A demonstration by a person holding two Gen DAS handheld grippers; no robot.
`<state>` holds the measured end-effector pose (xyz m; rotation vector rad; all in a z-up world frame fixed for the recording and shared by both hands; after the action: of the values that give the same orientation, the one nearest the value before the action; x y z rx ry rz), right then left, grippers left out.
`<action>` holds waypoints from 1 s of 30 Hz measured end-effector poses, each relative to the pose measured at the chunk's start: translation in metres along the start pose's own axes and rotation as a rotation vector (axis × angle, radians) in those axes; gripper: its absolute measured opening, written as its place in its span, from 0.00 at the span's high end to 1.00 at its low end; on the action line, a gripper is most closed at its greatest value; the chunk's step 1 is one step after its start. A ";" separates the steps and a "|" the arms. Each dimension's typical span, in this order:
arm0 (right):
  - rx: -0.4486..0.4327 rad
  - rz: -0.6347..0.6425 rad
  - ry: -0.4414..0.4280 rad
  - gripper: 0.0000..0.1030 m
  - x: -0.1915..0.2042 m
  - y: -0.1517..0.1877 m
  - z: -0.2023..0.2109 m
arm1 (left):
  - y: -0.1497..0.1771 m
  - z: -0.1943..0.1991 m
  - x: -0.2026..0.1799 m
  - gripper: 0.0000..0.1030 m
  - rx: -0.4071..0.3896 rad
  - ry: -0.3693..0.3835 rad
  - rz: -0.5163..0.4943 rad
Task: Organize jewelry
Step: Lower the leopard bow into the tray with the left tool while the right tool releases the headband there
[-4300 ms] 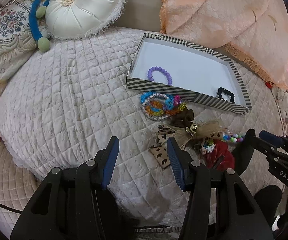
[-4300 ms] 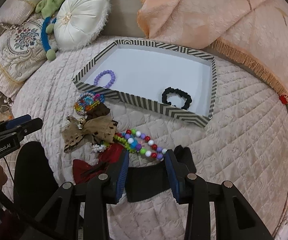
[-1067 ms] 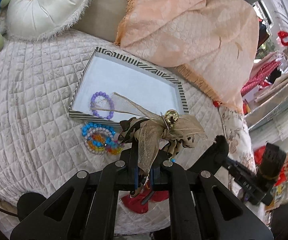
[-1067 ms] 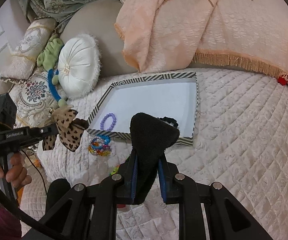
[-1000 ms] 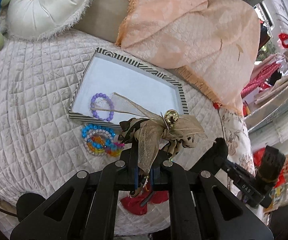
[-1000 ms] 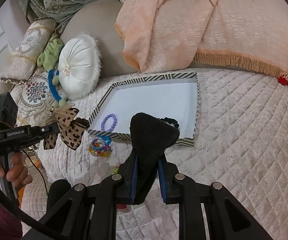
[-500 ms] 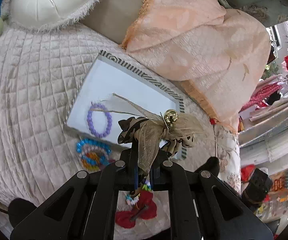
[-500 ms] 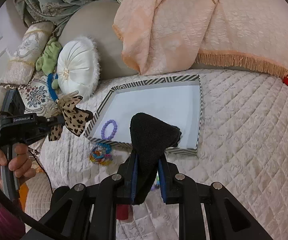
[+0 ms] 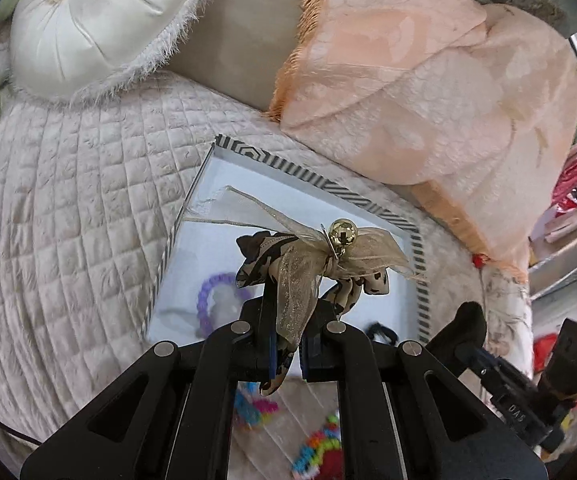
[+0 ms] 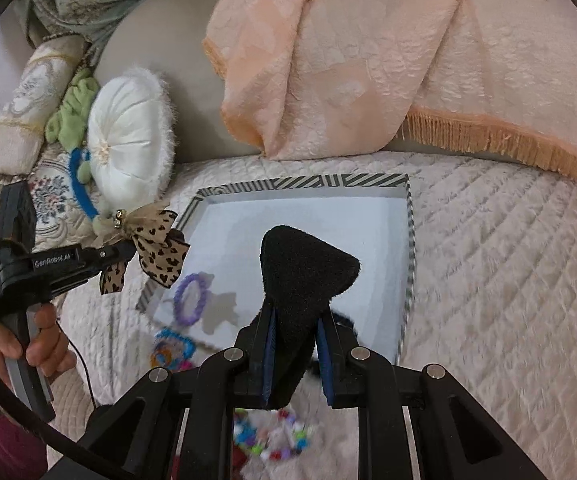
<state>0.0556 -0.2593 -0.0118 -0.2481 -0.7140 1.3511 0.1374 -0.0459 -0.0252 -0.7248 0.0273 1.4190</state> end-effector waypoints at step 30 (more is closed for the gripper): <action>0.030 -0.001 0.104 0.60 -0.032 -0.005 -0.043 | 0.027 -0.047 0.037 0.48 0.050 -0.152 -0.067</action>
<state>0.0835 -0.2808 -0.0527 -0.2919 -0.6066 1.3371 0.1385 -0.0361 -0.0896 -0.5707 -0.0791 1.4006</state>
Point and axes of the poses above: each gripper's, at about its wrist camera, not at the fingertips, and z roughly against the way its jaws point, x to its left, y to its underside, the point moved 8 cm from there along -z, roughly the way its jaws point
